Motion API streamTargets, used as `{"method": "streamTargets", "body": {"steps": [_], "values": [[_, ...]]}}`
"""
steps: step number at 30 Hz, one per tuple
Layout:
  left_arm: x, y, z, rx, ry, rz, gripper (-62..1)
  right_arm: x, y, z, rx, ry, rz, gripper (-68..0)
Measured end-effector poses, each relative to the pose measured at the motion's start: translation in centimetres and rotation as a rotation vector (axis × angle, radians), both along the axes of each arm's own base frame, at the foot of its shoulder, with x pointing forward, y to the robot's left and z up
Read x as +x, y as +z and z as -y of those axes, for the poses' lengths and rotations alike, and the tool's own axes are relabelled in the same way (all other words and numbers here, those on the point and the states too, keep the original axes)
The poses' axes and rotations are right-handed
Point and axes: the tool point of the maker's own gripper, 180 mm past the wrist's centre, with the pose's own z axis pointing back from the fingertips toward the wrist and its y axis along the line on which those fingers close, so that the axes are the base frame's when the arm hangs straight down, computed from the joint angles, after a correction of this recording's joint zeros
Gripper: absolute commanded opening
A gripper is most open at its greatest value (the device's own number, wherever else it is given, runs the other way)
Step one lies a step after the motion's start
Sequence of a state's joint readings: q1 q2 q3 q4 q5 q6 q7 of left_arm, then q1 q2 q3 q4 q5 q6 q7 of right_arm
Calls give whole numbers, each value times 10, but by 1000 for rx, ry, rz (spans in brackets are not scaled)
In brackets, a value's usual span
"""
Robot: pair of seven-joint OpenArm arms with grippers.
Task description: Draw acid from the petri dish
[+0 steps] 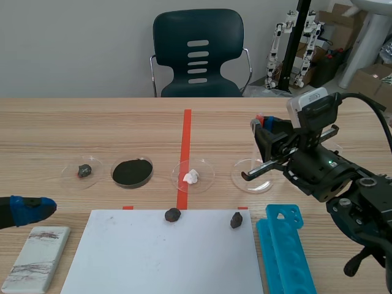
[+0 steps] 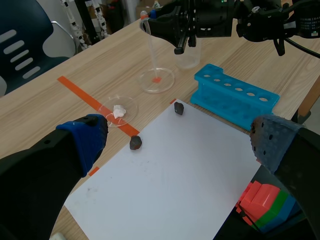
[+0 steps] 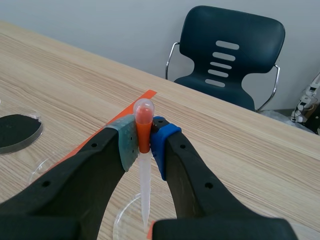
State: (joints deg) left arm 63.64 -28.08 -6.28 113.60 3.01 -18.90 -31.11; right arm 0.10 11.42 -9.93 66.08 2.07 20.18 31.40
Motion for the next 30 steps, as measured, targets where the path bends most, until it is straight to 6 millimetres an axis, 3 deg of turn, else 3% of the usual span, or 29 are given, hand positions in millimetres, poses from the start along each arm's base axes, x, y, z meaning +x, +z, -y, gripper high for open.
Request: {"method": "streamTargets", "body": {"steps": [7,30], "values": [[0,0,0,0,0,0,-11,-2,-13,2,7,-22,-26,-612],[0,0,0,0,0,0,-11,-12,-19,5,43,-22,-8,-611]]}}
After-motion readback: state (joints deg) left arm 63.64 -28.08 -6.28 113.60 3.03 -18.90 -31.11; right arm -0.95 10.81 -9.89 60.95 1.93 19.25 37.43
